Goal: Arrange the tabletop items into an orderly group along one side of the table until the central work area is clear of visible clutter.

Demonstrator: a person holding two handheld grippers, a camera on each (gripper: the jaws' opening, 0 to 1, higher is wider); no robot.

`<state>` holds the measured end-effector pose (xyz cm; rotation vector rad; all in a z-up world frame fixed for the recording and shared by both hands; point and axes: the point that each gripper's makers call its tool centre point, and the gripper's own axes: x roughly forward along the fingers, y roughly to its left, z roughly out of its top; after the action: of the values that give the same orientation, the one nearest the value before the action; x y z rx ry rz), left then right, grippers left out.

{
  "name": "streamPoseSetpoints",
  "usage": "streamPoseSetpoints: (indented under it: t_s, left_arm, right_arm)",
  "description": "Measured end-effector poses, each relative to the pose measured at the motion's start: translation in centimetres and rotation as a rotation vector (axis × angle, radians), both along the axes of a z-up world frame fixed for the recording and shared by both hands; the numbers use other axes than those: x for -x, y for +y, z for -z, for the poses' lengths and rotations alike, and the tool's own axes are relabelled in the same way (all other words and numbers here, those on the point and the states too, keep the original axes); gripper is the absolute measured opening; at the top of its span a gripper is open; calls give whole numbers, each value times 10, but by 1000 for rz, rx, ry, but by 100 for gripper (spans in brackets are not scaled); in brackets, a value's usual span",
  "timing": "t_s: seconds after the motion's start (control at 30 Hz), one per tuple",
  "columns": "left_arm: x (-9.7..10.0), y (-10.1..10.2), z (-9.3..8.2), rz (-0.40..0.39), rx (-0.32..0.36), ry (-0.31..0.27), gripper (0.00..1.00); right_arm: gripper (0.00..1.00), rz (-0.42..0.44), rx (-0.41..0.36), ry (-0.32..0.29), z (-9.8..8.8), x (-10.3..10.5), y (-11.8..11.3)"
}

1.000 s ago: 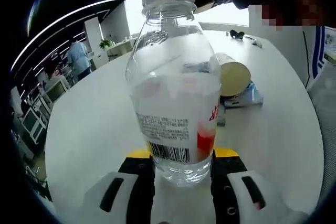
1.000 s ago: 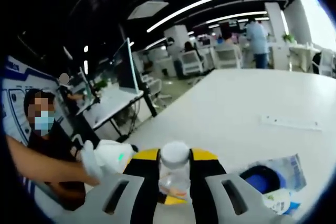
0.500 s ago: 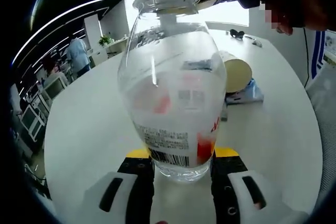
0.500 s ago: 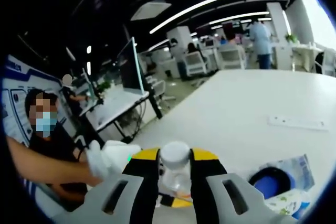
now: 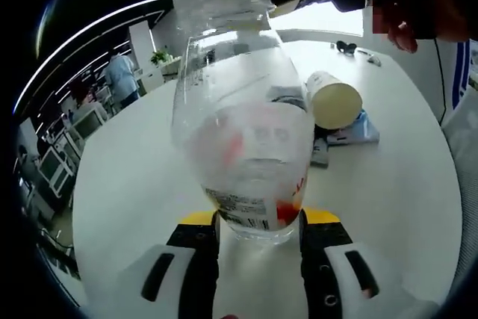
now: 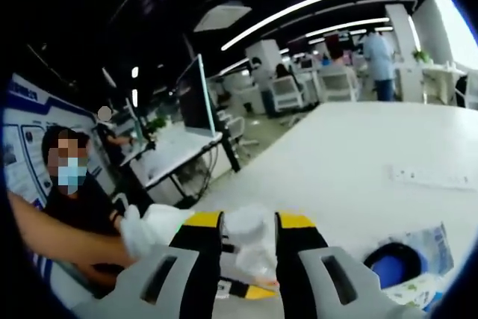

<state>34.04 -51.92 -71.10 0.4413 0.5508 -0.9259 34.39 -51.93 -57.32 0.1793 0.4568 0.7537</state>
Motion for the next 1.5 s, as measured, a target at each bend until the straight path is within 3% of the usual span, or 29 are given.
streamPoseSetpoints:
  t_s: [0.4, 1.0, 1.27, 1.5]
  left_arm:
    - [1, 5, -3, -14, -23, -11, 40]
    - [-12, 21, -6, -65, -67, -39, 38]
    - [-15, 13, -9, -131, -25, -22, 41]
    - [-20, 5, -14, -252, 57, 17, 49]
  right_arm:
    - [28, 6, 2, -8, -1, 3, -17]
    - [29, 40, 36, 30, 23, 17, -57]
    - [29, 65, 37, 38, 25, 18, -71]
    - [29, 87, 37, 36, 24, 18, -82]
